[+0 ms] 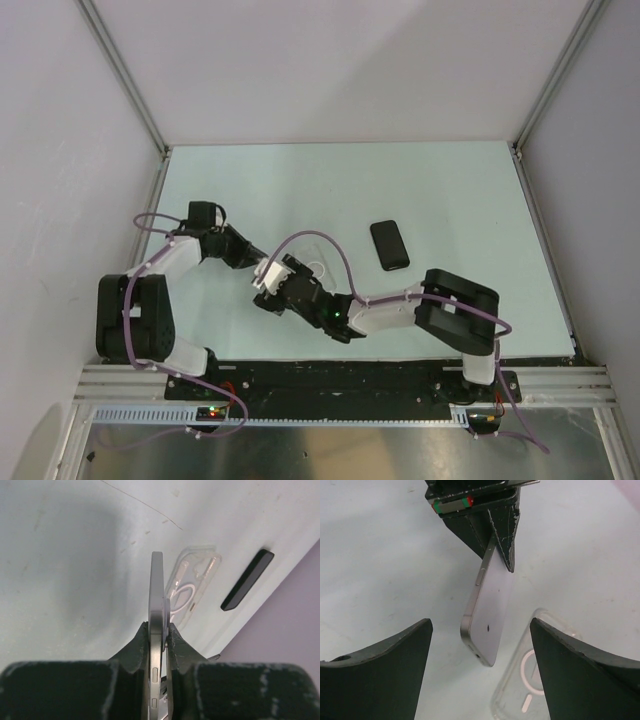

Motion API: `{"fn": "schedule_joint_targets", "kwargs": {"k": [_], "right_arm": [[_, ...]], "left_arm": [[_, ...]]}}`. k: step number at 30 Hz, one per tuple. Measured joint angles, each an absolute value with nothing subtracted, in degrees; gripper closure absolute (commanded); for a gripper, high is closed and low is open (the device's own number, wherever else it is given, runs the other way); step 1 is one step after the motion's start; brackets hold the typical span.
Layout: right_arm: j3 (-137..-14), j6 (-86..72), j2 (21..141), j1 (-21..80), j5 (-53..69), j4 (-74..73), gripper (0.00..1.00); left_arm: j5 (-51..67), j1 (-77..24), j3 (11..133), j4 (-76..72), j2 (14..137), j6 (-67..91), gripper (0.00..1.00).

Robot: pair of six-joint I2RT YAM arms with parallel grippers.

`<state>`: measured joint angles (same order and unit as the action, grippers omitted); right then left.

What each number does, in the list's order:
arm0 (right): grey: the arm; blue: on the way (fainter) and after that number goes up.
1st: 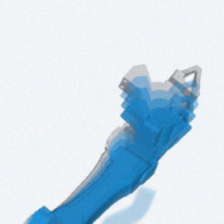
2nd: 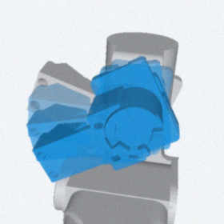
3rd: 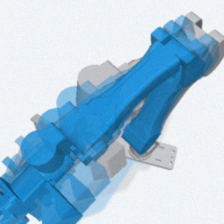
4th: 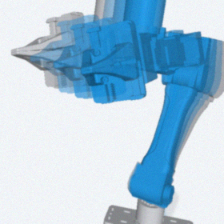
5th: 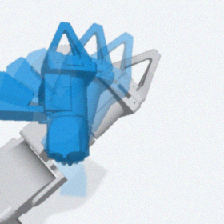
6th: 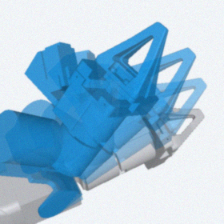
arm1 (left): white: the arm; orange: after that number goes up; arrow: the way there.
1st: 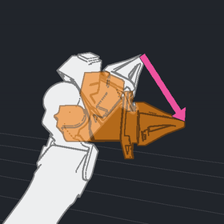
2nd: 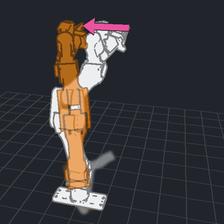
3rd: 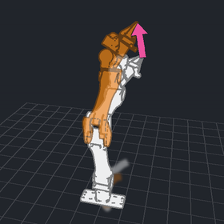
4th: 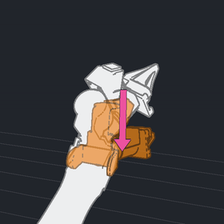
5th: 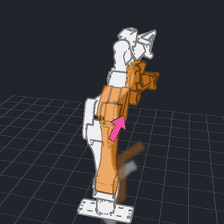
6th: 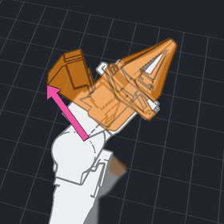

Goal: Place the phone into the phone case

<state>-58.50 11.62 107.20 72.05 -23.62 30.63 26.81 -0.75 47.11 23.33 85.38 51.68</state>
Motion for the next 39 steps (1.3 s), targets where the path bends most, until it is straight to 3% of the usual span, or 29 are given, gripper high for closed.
{"fn": "schedule_joint_targets", "kwargs": {"k": [5, 9, 21, 23, 27, 30, 34, 39], "right_arm": [[-58.5, 19.1, 111.4, 72.6, -26.9, 36.9, 0.18], [-58.5, 23.5, 113.6, 73.1, -29.2, 40.4, 0.28], [-58.4, 33.7, 115.7, 75.0, -33.9, 50.3, 0.97], [-58.3, 35.6, 116.3, 75.2, -35.2, 52.3, 0.99], [-58.2, 37.9, 117.2, 75.4, -36.1, 55.0, 1.0], [-58.0, 38.5, 117.4, 75.4, -36.9, 55.6, 1.0], [-57.5, 38.3, 117.4, 75.2, -37.6, 55.7, 1.0], [-55.6, 31.9, 114.0, 74.1, -37.1, 49.9, 1.0]], "left_arm": [[28.6, -0.6, 47.1, 24.0, 82.8, 51.7, 1.0], [29.2, -0.6, 47.1, 24.9, 81.9, 51.6, 1.0], [30.3, -0.6, 47.1, 25.9, 80.7, 52.1, 0.97], [30.0, -0.4, 47.1, 26.5, 80.6, 52.2, 0.84], [30.6, 0.4, 47.1, 26.7, 80.0, 52.1, 0.42], [31.4, 1.3, 47.5, 27.1, 78.7, 52.0, 0.22], [31.7, 2.6, 50.3, 27.8, 76.5, 51.5, 0.11], [28.8, 4.2, 58.4, 30.3, 73.6, 48.9, 0.11]]}}
